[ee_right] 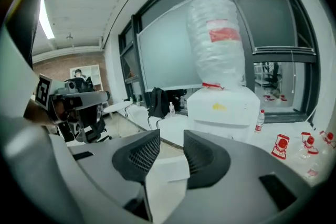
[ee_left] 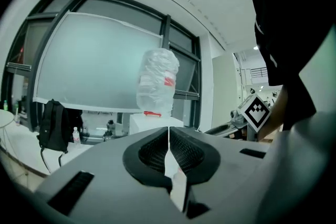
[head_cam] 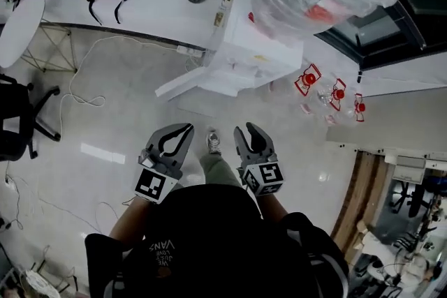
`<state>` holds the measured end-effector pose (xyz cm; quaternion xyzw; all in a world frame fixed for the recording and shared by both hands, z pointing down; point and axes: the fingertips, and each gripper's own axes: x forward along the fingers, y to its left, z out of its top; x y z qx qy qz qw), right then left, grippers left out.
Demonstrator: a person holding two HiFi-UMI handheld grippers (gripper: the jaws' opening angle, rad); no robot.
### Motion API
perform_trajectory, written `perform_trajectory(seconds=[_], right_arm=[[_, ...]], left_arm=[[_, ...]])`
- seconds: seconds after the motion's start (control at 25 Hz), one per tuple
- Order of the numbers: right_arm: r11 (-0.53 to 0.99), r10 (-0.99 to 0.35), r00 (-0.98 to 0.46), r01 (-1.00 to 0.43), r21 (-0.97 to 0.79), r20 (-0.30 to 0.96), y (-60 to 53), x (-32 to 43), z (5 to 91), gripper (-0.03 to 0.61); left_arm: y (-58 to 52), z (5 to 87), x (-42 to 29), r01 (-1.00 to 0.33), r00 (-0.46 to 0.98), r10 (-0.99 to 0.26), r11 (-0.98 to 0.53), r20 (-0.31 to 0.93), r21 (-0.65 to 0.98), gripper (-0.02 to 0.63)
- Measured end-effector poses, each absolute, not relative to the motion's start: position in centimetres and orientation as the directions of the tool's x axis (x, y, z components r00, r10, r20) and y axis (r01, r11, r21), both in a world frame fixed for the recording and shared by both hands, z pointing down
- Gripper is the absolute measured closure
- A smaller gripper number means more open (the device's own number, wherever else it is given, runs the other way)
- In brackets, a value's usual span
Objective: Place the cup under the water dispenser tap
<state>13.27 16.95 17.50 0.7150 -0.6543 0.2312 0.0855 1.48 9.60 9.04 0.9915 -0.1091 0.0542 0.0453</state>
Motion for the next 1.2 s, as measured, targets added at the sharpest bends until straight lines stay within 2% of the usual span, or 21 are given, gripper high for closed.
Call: perform_trajectory(seconds=[0.32, 0.68, 0.96, 1.2], right_arm=[[0.011, -0.816, -0.098, -0.988, -0.154, 0.569, 11.6, 18.2, 27.8, 0.44], [0.078, -0.654, -0.098, -0.995, -0.062, 0.75, 7.0, 18.0, 46.7, 0.416], [0.115, -0.57, -0.023, -0.992, 0.052, 0.822, 4.4, 18.2, 62.9, 0.411], [0.072, -0.511, 0.098, -0.985, 0.156, 0.854, 3.0, 23.3, 74.3, 0.402]], left_arm=[[6.7, 15.0, 3.1, -0.346, 0.913, -0.333, -0.938, 0.234, 0.017, 0.592], [2.5, 26.7, 0.7, -0.479, 0.846, -0.434, -0.874, 0.308, 0.083, 0.591], [0.3, 38.1, 0.2, -0.475, 0.857, -0.428, -0.872, 0.286, 0.12, 0.591], [-0.1, 46.1, 2.5, -0.436, 0.885, -0.396, -0.889, 0.243, 0.14, 0.591]])
